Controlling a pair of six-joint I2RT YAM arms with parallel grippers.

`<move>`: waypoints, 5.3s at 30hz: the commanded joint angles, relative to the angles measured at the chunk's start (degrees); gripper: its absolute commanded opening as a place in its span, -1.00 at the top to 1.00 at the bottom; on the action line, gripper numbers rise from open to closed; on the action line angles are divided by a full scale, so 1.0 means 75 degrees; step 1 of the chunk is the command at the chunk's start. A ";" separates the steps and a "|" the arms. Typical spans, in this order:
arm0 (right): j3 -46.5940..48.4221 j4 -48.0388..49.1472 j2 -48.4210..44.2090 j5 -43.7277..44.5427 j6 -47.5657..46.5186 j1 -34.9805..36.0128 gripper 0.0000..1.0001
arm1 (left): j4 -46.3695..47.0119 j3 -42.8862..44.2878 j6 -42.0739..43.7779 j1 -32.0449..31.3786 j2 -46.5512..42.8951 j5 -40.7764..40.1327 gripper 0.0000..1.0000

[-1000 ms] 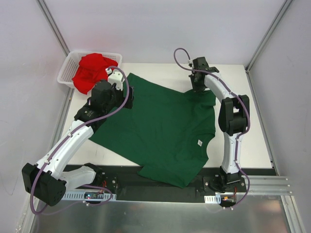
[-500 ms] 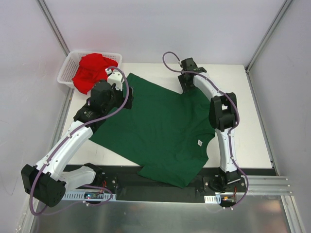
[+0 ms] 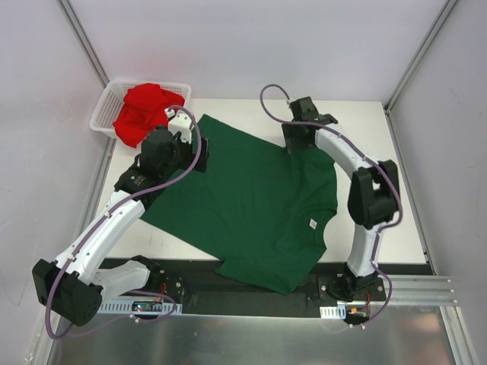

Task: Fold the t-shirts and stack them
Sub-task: Flatten out the tshirt

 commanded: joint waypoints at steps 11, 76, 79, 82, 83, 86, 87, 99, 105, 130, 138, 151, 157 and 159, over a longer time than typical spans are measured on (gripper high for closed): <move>-0.3111 -0.0287 -0.3190 -0.1540 0.1722 0.0872 -0.73 | 0.0781 0.1437 -0.0088 -0.0083 0.3631 0.0089 -0.95; -0.2293 0.0324 -0.0214 -0.3441 0.1207 0.0580 -0.89 | -0.1748 0.5576 0.2737 -0.0236 0.9012 -0.1610 -0.97; -0.2035 -0.0027 -0.0214 -0.2855 0.1055 0.0498 -0.90 | -0.1889 0.5530 0.2690 -0.0224 0.9071 -0.1680 -0.97; -0.1625 -0.0367 -0.0097 -0.2317 0.0949 0.0393 -0.91 | -0.2018 0.5506 0.2608 -0.0236 0.9095 -0.1704 -0.97; -0.1427 -0.0449 -0.0062 -0.2175 0.0961 0.0358 -0.91 | -0.2053 0.5494 0.2573 -0.0236 0.9083 -0.1716 -0.96; -0.1133 -0.0684 0.0079 -0.1894 0.0949 0.0217 -0.92 | -0.2194 0.5401 0.2491 -0.0236 0.9048 -0.1786 -0.97; -0.0946 -0.0812 0.0126 -0.1799 0.0961 0.0170 -0.92 | -0.2241 0.5366 0.2479 -0.0236 0.9013 -0.1786 -0.97; -0.0640 -0.1059 0.0466 -0.1823 0.0984 -0.0018 -0.93 | -0.2311 0.5061 0.2327 -0.0201 0.8931 -0.1611 -0.96; -0.0359 -0.1398 0.0677 -0.0979 0.1078 -0.0041 -0.93 | -0.2300 0.5061 0.2327 -0.0201 0.8907 -0.1551 -0.96; 0.0556 -0.1458 0.1403 0.0791 0.0844 -0.0112 -0.95 | -0.2300 0.5072 0.2339 -0.0119 0.8848 -0.1470 -0.96; 0.1105 -0.1481 0.1673 0.0815 0.0528 -0.0205 -0.96 | -0.2288 0.5002 0.2362 -0.0119 0.8825 -0.1446 -0.96; 0.2430 -0.2032 0.2657 0.1482 -0.0281 -0.0311 -0.96 | -0.2358 0.4815 0.2304 -0.0119 0.8767 -0.1306 -0.96; 0.2863 -0.2067 0.2950 0.1705 -0.0527 -0.0451 -0.99 | -0.2475 0.4686 0.2175 -0.0119 0.8650 -0.1212 -0.96; 0.3039 -0.2067 0.2997 0.1717 -0.0551 -0.0533 -1.00 | -0.2499 0.4581 0.2058 -0.0130 0.8591 -0.1188 -0.96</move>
